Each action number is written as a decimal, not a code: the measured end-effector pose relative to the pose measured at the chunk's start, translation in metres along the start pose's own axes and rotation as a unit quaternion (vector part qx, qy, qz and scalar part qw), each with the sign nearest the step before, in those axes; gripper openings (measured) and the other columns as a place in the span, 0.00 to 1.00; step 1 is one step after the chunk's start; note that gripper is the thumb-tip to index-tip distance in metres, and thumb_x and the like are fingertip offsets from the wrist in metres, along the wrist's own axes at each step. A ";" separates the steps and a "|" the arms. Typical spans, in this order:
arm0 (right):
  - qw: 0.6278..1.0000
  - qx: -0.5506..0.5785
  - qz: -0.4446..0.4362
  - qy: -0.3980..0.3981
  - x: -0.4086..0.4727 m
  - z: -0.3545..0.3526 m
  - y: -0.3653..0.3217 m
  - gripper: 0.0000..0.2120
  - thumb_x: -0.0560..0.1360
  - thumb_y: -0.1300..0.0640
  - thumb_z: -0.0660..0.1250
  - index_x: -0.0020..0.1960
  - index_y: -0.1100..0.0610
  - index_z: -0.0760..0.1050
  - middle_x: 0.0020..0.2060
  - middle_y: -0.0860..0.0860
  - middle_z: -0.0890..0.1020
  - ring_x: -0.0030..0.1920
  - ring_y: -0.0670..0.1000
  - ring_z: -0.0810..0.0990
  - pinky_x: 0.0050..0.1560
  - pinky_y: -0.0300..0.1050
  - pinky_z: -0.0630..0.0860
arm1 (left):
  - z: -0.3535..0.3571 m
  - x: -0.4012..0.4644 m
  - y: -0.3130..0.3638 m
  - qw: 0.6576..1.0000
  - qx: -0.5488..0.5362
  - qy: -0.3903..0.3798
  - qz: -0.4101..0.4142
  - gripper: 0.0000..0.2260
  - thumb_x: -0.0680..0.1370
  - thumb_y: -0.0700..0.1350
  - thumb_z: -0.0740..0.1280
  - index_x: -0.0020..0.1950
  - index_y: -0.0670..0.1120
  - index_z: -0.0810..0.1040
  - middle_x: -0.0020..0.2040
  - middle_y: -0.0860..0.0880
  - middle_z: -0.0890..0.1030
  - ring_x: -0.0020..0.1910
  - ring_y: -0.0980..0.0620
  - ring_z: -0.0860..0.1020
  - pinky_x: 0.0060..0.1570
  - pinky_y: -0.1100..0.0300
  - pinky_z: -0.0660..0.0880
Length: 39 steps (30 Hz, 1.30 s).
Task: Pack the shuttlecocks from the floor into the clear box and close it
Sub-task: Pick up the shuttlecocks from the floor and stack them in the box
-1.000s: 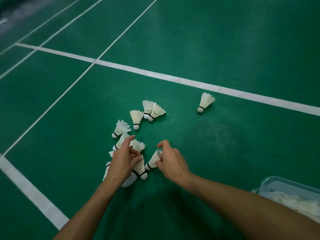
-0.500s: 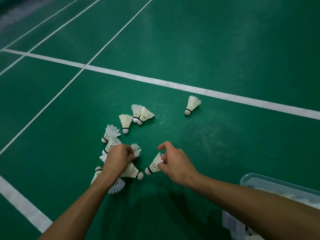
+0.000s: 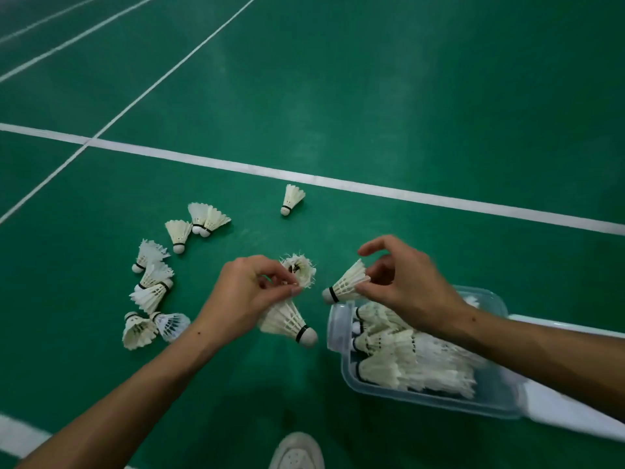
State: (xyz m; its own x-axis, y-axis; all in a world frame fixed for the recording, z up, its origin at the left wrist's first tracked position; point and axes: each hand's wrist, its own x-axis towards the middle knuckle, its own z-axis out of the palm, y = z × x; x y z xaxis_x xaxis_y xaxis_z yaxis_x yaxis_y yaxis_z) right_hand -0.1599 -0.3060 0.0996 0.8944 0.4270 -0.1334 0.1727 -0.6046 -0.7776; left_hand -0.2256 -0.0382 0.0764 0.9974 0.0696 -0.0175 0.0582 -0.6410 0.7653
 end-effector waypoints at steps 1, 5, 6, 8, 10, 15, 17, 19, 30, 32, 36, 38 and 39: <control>1.000 -0.001 0.010 0.018 -0.016 -0.012 0.005 0.20 0.73 0.58 0.80 0.61 0.50 0.76 0.40 0.47 0.85 0.41 0.43 0.84 0.46 0.40 0.82 | 0.007 -0.003 0.010 1.000 -0.008 -0.013 0.005 0.05 0.71 0.48 0.82 0.43 0.54 0.88 0.40 0.56 0.85 0.35 0.59 0.81 0.36 0.67 0.76; 0.995 0.010 0.069 0.065 -0.075 -0.039 0.040 0.19 0.73 0.58 0.80 0.58 0.47 0.76 0.39 0.44 0.85 0.39 0.43 0.83 0.42 0.37 0.78 | 0.032 -0.007 0.032 0.998 -0.037 -0.042 0.021 0.05 0.71 0.48 0.82 0.43 0.53 0.89 0.39 0.54 0.86 0.36 0.54 0.84 0.38 0.58 0.81; 0.993 0.016 0.086 0.074 -0.087 -0.040 0.050 0.19 0.73 0.58 0.80 0.58 0.47 0.76 0.39 0.46 0.84 0.38 0.43 0.82 0.43 0.40 0.79 | 0.037 -0.008 0.034 0.998 -0.038 -0.045 0.028 0.04 0.71 0.48 0.82 0.43 0.53 0.89 0.39 0.54 0.86 0.36 0.53 0.84 0.38 0.55 0.82; 0.989 0.033 0.119 0.087 -0.105 -0.036 0.070 0.19 0.72 0.59 0.80 0.57 0.46 0.77 0.38 0.48 0.84 0.38 0.45 0.83 0.44 0.42 0.80 | 0.047 -0.009 0.034 0.997 -0.046 -0.056 0.037 0.05 0.71 0.47 0.82 0.42 0.54 0.88 0.39 0.55 0.86 0.36 0.51 0.84 0.39 0.51 0.83; 0.987 0.045 0.134 0.082 -0.115 -0.027 0.083 0.20 0.72 0.59 0.80 0.57 0.45 0.77 0.39 0.46 0.84 0.38 0.45 0.83 0.43 0.40 0.80 | 0.055 -0.010 0.032 0.996 -0.052 -0.064 0.044 0.05 0.70 0.48 0.82 0.41 0.55 0.88 0.39 0.55 0.85 0.36 0.52 0.84 0.39 0.49 0.83; 0.990 0.017 0.132 0.042 -0.112 0.003 0.093 0.21 0.73 0.58 0.80 0.59 0.44 0.76 0.39 0.46 0.83 0.40 0.43 0.84 0.43 0.39 0.82 | 0.067 -0.003 0.026 0.994 -0.055 -0.079 0.059 0.06 0.69 0.54 0.79 0.43 0.55 0.88 0.40 0.55 0.84 0.37 0.52 0.83 0.38 0.55 0.81; 0.991 -0.006 0.130 0.025 -0.107 0.016 0.093 0.21 0.72 0.57 0.80 0.58 0.43 0.76 0.39 0.45 0.83 0.40 0.42 0.84 0.43 0.40 0.82 | 0.070 -0.003 0.028 0.993 -0.054 -0.081 0.064 0.05 0.69 0.53 0.80 0.43 0.55 0.88 0.40 0.55 0.83 0.37 0.51 0.83 0.38 0.56 0.81; 0.991 -0.038 0.126 0.007 -0.102 0.025 0.094 0.21 0.71 0.55 0.80 0.58 0.43 0.74 0.38 0.43 0.83 0.40 0.41 0.83 0.42 0.40 0.82 | 0.072 -0.004 0.031 0.993 -0.042 -0.083 0.076 0.04 0.70 0.51 0.80 0.42 0.55 0.88 0.39 0.55 0.83 0.37 0.52 0.82 0.38 0.58 0.79; 0.982 0.019 0.152 -0.106 -0.082 0.031 0.093 0.25 0.70 0.52 0.82 0.60 0.48 0.73 0.39 0.45 0.87 0.39 0.38 0.83 0.42 0.38 0.79 | 0.088 -0.003 0.049 0.989 -0.023 -0.134 0.061 0.05 0.71 0.50 0.81 0.43 0.56 0.87 0.41 0.54 0.83 0.38 0.53 0.83 0.42 0.48 0.82; 0.982 0.054 0.150 -0.097 -0.090 0.015 0.089 0.23 0.72 0.53 0.81 0.62 0.48 0.74 0.44 0.45 0.88 0.43 0.39 0.85 0.48 0.41 0.83 | 0.090 -0.001 0.054 0.987 -0.034 -0.147 0.055 0.05 0.71 0.50 0.81 0.43 0.56 0.87 0.41 0.53 0.84 0.39 0.51 0.84 0.43 0.47 0.83; 0.995 0.037 0.072 0.061 -0.108 -0.021 0.079 0.18 0.74 0.58 0.79 0.61 0.51 0.78 0.50 0.43 0.86 0.51 0.40 0.85 0.56 0.41 0.84 | 0.095 0.005 0.064 0.982 -0.037 -0.179 0.039 0.05 0.71 0.51 0.81 0.42 0.55 0.87 0.37 0.53 0.85 0.37 0.49 0.84 0.38 0.56 0.81; 0.993 0.027 -0.003 0.118 -0.109 -0.027 0.072 0.19 0.74 0.59 0.80 0.61 0.52 0.79 0.53 0.42 0.86 0.54 0.41 0.85 0.57 0.36 0.81 | 0.099 0.010 0.068 0.980 -0.036 -0.193 0.032 0.05 0.71 0.50 0.81 0.42 0.54 0.87 0.36 0.53 0.84 0.37 0.48 0.84 0.36 0.59 0.77; 0.991 0.011 -0.042 0.125 -0.106 -0.026 0.070 0.20 0.73 0.60 0.80 0.62 0.52 0.78 0.55 0.42 0.85 0.56 0.41 0.84 0.57 0.35 0.80 | 0.102 0.013 0.071 0.979 -0.029 -0.201 0.034 0.05 0.71 0.50 0.82 0.42 0.54 0.88 0.36 0.53 0.84 0.37 0.48 0.84 0.36 0.59 0.76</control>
State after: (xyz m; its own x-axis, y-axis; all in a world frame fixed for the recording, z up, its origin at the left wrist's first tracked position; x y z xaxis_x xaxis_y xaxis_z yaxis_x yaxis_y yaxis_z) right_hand -0.2319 -0.4115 0.0753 0.9521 0.2933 0.0862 0.2438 -0.5587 -0.7927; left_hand -0.2043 -0.1603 0.0651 0.9355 -0.2850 -0.2087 0.0009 -0.5890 0.8081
